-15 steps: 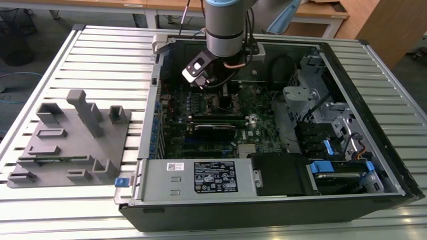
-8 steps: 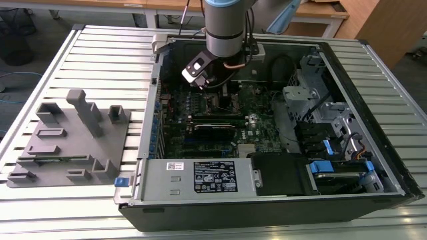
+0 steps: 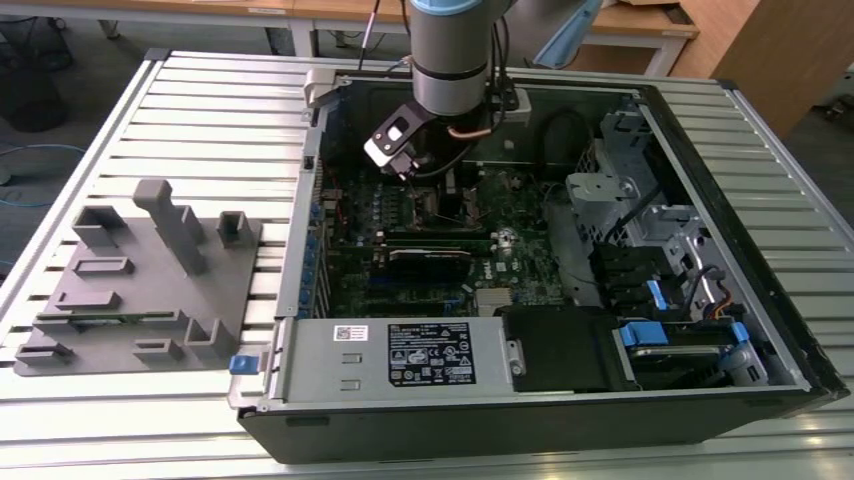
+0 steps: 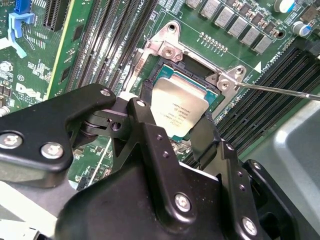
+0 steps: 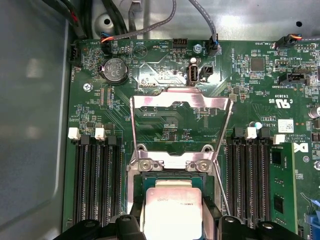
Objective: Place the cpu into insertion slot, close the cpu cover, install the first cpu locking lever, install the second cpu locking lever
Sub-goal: 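Place the cpu into insertion slot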
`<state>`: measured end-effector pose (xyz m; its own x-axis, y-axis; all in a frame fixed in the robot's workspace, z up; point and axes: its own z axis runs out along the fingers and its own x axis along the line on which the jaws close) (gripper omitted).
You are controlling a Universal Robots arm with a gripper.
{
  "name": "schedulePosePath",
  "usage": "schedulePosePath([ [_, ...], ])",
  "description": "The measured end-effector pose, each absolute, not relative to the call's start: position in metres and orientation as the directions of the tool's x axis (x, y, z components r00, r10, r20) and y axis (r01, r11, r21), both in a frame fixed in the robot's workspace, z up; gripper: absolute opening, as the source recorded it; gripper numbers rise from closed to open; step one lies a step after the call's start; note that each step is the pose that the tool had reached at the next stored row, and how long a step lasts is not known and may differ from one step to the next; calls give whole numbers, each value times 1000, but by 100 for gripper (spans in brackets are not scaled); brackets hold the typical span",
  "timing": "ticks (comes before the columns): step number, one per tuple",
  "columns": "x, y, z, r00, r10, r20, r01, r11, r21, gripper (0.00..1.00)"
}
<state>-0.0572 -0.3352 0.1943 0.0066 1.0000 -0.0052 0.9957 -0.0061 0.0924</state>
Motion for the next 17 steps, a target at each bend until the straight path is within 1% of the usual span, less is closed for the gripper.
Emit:
schedulePosePath([
  [17,-57,-335,191,7,1000,-5,996,-6,92,54],
])
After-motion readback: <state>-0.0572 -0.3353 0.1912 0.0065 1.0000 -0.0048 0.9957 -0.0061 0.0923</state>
